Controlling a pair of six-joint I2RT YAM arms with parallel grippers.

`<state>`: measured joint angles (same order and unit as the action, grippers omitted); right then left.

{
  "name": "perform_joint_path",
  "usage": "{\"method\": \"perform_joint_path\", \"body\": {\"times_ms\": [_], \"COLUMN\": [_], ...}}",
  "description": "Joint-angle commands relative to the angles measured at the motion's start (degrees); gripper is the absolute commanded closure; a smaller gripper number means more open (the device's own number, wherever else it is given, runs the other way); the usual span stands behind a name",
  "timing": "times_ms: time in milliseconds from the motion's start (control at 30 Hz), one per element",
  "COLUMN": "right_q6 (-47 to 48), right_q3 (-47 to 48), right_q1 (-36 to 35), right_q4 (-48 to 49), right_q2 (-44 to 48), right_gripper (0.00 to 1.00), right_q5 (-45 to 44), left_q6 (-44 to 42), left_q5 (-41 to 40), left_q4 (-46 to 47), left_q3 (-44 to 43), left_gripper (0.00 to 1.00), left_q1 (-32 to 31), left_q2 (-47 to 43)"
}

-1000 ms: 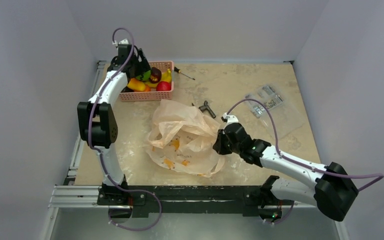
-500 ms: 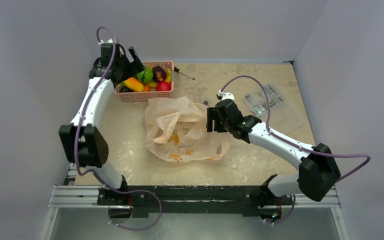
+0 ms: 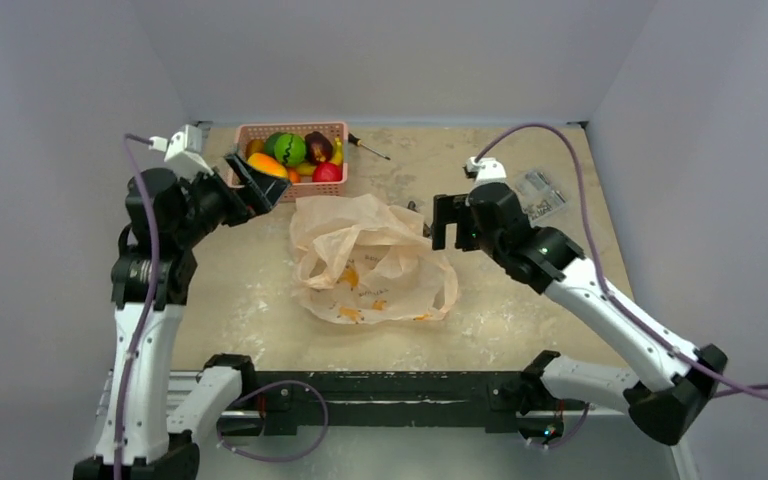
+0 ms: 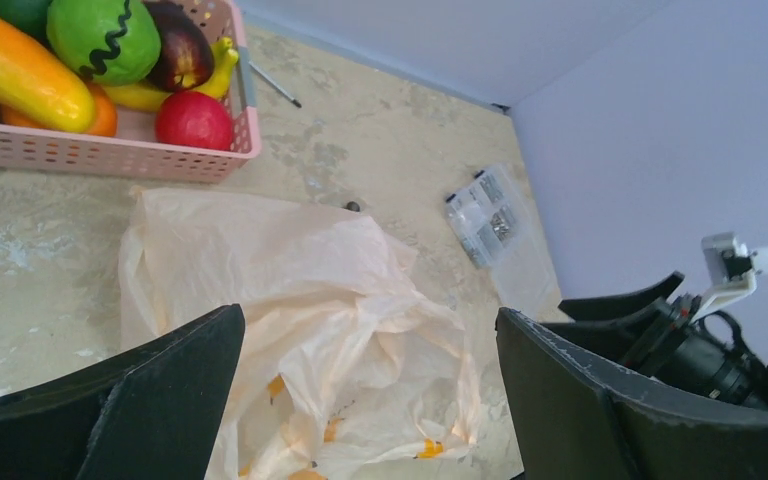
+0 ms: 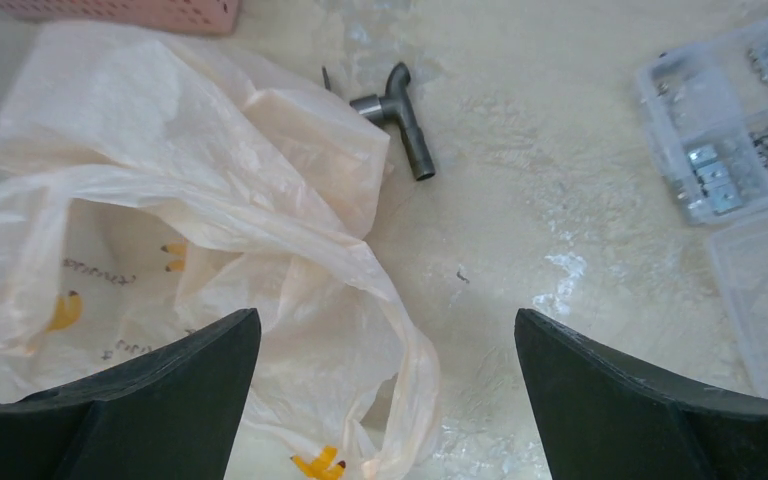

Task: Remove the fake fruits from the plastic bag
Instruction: Reset both arms

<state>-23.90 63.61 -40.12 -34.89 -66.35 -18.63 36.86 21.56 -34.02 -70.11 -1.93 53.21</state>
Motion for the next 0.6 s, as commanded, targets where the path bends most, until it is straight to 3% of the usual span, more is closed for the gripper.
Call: {"method": "perform_joint_path", "body": {"times_ms": [0,267,567], "right_q6": [3.08,6.32,7.01], "right_q3": [5.73,9.72,8.58], "right_q1": [-0.05,-0.04,-0.03], "right_q4": [-3.95,-5.34,-4.63], "right_q2": [10.34,22.75,28.15], "right_gripper": [0.01,0.01,0.01], "right_q5": [-5.32,-12.31,-13.89], "left_q6": [-2.69,-5.21,-6.62], "left_q5": [0.82,-4.22,-6.62], "left_q4": [-6.16,-13.21,-17.13], "left_q3": [-3.18,-7.15,-11.43], "left_gripper": [0.04,0.04,0.04], "left_q1": [0.18,0.18,0.18], "left_q2": [-9.41,-19.17,-19.42]}}
